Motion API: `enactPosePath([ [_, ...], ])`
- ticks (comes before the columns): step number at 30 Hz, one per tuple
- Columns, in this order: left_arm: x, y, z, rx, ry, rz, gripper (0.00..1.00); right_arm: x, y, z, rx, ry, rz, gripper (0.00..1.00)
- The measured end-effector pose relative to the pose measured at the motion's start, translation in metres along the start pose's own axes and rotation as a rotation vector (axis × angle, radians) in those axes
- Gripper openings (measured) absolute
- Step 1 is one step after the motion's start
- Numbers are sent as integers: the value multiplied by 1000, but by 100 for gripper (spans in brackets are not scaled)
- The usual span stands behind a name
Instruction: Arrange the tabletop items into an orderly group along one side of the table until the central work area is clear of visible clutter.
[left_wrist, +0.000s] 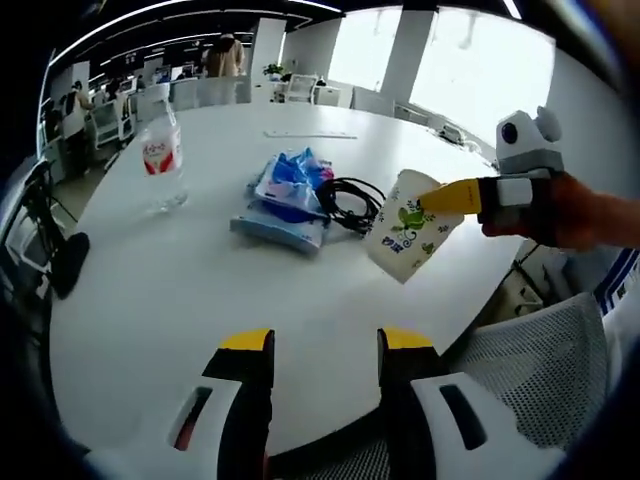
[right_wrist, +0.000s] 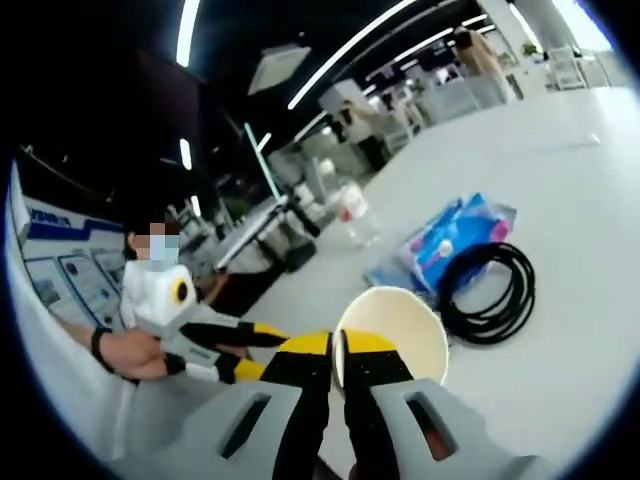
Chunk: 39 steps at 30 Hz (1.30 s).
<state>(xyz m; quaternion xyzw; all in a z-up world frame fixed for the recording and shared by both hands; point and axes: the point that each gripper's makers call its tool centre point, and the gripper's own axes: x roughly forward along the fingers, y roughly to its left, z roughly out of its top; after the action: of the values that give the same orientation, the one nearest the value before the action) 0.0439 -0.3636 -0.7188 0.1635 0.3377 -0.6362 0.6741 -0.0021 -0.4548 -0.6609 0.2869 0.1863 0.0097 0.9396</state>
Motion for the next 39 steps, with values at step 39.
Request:
enactPosePath([
  [39, -7, 10, 2, -104, -43, 49, 38, 153, -15, 85, -635, 293, 64, 0],
])
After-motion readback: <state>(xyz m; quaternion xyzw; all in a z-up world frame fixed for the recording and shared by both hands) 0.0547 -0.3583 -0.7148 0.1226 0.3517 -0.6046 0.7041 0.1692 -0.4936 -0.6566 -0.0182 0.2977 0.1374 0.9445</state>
